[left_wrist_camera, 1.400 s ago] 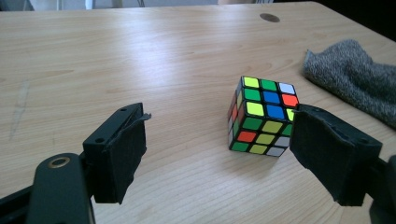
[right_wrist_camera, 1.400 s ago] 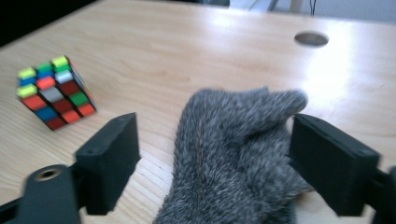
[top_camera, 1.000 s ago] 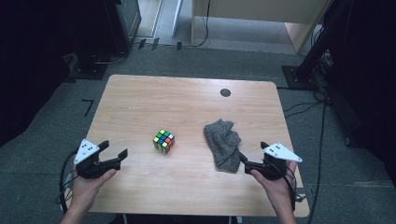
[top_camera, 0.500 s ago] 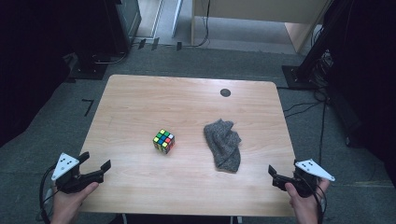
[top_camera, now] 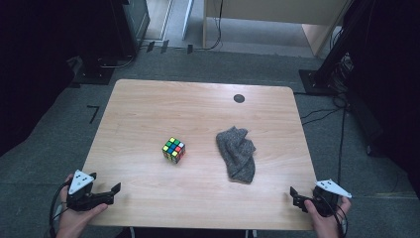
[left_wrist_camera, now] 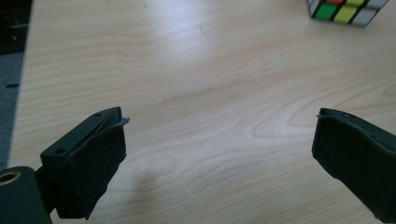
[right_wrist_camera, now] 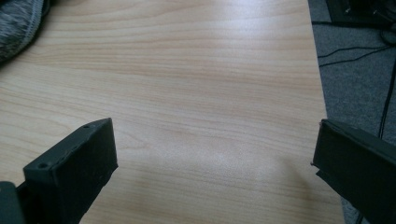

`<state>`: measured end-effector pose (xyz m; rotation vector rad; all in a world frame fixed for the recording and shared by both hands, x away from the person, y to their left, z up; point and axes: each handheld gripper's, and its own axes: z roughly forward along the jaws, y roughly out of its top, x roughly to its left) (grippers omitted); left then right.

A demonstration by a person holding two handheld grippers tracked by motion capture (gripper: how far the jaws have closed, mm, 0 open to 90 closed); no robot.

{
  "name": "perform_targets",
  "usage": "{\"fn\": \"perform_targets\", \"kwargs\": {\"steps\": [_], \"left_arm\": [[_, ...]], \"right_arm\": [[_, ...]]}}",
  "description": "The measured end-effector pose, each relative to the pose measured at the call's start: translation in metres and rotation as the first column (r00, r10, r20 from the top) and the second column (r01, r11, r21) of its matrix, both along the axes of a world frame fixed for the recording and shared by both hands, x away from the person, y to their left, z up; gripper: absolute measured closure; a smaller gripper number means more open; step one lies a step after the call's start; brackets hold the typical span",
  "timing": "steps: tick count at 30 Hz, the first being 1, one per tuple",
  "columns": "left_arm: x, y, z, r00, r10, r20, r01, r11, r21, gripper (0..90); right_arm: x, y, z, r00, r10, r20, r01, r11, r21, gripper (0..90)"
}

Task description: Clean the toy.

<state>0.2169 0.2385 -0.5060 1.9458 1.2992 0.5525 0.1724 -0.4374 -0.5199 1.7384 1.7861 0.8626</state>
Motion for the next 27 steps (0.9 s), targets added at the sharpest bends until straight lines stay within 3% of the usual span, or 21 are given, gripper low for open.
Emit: {"fn": "perform_targets", "kwargs": {"steps": [3,5,7,10,27], "left_arm": [[0.004,-0.003,-0.007,0.9994,-0.006,-0.033,0.008,0.9992,0.040,3.1],[0.005,-0.004,-0.007,0.9993,-0.009,-0.035,0.010,0.9990,0.043,3.1],[0.005,-0.004,-0.009,0.9989,-0.015,-0.044,0.017,0.9988,0.046,3.1],[0.007,-0.009,-0.012,0.9969,-0.032,-0.072,0.039,0.9948,0.094,3.0],[0.013,-0.012,-0.013,0.9964,-0.019,-0.082,0.027,0.9953,0.093,0.0]], "right_arm": [[0.004,-0.001,-0.006,0.9997,-0.005,-0.023,0.005,1.000,-0.007,0.0],[0.005,-0.002,-0.005,1.0000,-0.003,-0.005,0.003,1.000,0.004,0.0],[0.006,-0.002,-0.006,0.9998,-0.003,-0.018,0.003,1.000,0.007,0.0],[0.008,0.003,-0.007,0.9995,-0.002,-0.032,0.000,0.999,-0.045,0.0],[0.010,0.005,-0.007,0.9994,0.002,-0.036,-0.004,0.999,-0.051,0.0]]}}
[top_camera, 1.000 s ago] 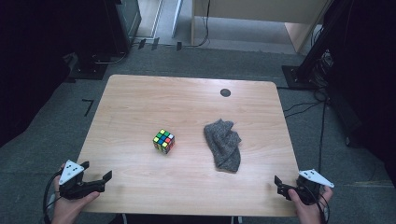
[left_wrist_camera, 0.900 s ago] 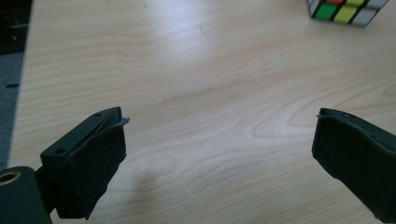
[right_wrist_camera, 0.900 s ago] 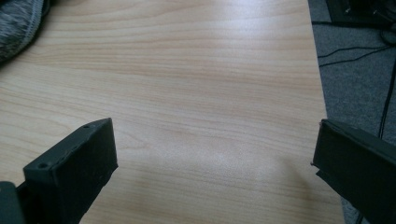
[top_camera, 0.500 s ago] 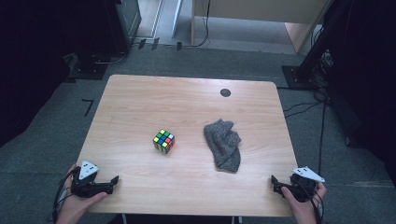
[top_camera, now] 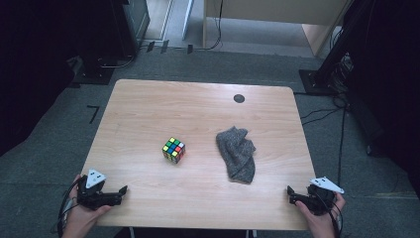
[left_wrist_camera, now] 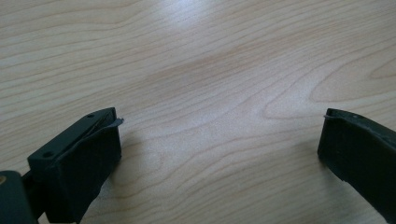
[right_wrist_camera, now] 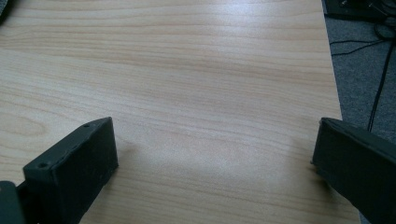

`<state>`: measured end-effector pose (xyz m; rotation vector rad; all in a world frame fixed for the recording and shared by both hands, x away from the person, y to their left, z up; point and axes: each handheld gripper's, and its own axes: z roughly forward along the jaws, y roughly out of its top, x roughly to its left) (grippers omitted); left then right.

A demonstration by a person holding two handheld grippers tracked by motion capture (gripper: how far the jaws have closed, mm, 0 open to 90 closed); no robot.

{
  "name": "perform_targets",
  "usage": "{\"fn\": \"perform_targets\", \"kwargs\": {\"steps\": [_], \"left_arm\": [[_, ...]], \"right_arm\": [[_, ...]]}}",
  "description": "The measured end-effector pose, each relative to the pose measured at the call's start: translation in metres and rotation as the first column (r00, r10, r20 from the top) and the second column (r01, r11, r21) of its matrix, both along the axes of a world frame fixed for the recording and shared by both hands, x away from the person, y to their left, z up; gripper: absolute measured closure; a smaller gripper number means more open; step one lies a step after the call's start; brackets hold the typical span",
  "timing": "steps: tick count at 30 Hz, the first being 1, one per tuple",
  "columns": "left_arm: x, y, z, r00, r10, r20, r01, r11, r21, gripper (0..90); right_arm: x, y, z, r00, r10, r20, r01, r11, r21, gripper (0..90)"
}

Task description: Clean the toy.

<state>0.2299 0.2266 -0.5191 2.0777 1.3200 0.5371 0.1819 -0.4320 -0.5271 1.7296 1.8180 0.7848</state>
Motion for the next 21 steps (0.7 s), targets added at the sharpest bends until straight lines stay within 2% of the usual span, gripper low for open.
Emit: {"fn": "perform_targets", "kwargs": {"steps": [21], "left_arm": [[0.0001,0.0000,0.0000,1.0000,0.000,0.000,0.000,1.0000,0.001,0.0]], "right_arm": [[-0.0003,-0.0010,0.0002,1.0000,-0.003,0.006,0.003,1.000,0.007,0.4]]}}
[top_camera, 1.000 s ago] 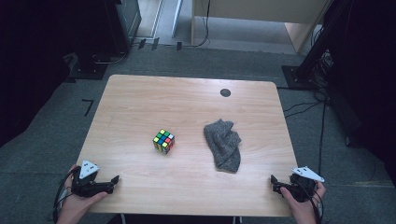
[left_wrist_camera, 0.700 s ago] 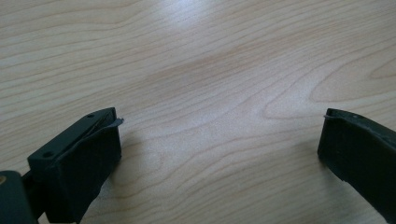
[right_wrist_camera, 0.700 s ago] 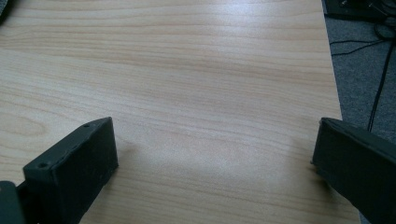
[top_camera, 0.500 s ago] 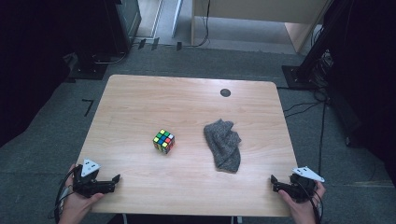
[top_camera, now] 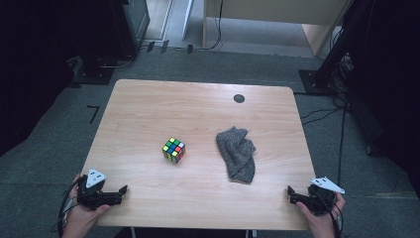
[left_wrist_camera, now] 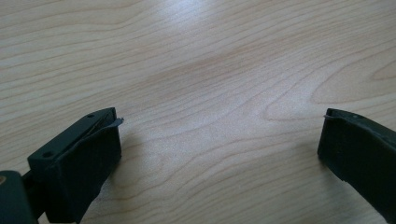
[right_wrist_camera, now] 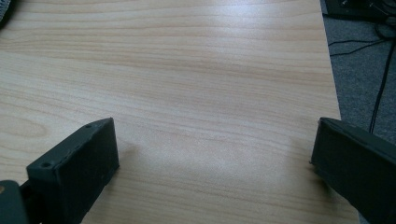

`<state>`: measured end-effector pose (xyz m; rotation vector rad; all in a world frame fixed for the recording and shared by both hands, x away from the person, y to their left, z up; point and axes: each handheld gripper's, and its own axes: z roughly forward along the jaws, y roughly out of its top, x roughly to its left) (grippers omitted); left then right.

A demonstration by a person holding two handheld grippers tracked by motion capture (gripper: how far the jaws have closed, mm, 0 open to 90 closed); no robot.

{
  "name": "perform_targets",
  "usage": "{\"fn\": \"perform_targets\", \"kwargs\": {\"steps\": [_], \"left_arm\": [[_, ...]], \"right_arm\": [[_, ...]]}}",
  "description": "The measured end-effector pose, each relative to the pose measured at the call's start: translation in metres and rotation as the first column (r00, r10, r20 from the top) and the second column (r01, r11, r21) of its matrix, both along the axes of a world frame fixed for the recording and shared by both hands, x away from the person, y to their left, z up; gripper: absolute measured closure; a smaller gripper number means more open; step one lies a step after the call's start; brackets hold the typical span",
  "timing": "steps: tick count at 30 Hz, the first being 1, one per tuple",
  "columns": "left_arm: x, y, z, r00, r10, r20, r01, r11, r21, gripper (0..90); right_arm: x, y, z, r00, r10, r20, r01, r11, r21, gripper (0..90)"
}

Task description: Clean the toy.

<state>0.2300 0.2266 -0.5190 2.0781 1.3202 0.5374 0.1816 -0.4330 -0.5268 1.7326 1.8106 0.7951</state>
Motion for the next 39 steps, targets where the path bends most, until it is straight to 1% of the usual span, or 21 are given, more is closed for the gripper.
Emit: {"fn": "perform_targets", "kwargs": {"steps": [2,15,23,39], "left_arm": [[0.0000,0.0000,0.0000,1.0000,0.000,0.000,0.000,1.0000,0.000,0.0],[0.0000,0.0000,0.0000,1.0000,0.000,0.000,0.000,1.0000,0.000,0.0],[0.0000,0.0000,0.0000,1.0000,0.000,0.000,0.000,1.0000,0.000,0.0],[-0.0002,-0.0001,-0.0001,1.0000,0.001,0.000,-0.001,1.0000,-0.001,0.0]], "right_arm": [[-0.0002,0.0004,0.0000,1.0000,-0.001,-0.001,0.001,1.000,-0.005,0.8],[-0.0004,0.0005,0.0001,1.0000,-0.007,0.000,0.007,1.000,-0.004,1.3],[-0.0012,-0.0002,0.0003,0.9999,-0.013,0.006,0.013,1.000,-0.001,3.4],[0.0005,0.0001,0.0002,1.0000,-0.008,0.005,0.008,1.000,-0.007,3.5]]}}
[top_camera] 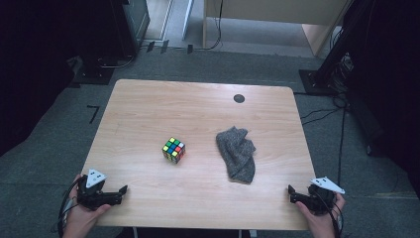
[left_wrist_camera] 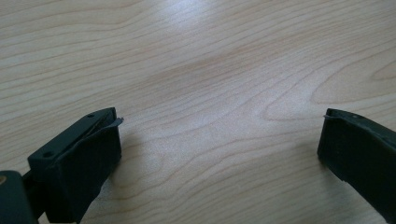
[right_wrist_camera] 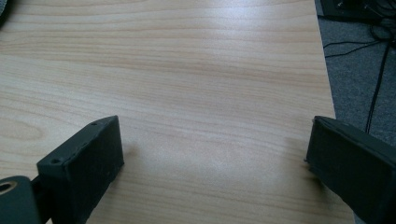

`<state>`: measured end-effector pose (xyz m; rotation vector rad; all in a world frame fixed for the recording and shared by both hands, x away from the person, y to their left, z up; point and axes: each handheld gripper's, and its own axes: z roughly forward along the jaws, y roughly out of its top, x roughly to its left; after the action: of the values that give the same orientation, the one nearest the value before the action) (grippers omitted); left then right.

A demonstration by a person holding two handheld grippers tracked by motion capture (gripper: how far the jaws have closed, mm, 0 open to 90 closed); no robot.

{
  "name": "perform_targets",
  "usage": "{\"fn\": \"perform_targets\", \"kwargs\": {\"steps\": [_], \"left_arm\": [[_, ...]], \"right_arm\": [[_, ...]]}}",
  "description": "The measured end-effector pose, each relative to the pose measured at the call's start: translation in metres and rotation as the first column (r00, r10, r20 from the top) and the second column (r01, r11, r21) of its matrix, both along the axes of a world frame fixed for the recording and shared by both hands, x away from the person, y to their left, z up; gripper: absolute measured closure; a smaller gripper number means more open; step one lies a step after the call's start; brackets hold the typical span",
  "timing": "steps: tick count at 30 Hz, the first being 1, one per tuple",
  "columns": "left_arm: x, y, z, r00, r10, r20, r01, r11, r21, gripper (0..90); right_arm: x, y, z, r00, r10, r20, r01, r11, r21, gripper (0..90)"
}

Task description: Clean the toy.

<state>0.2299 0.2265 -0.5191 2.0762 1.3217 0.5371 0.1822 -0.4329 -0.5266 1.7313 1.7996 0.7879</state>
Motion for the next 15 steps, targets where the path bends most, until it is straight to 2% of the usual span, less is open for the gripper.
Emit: {"fn": "perform_targets", "kwargs": {"steps": [7,15], "left_arm": [[-0.0001,0.0000,0.0000,1.0000,0.001,0.000,-0.001,1.0000,0.000,0.0],[-0.0002,-0.0023,0.0000,0.9999,0.016,0.000,-0.016,0.9999,0.002,0.0]], "right_arm": [[0.0079,0.0013,-0.0001,0.9990,0.044,0.003,-0.044,0.999,0.004,3.9],[0.0078,0.0015,0.0002,0.9978,0.065,0.009,-0.065,0.998,0.008,5.8]]}}
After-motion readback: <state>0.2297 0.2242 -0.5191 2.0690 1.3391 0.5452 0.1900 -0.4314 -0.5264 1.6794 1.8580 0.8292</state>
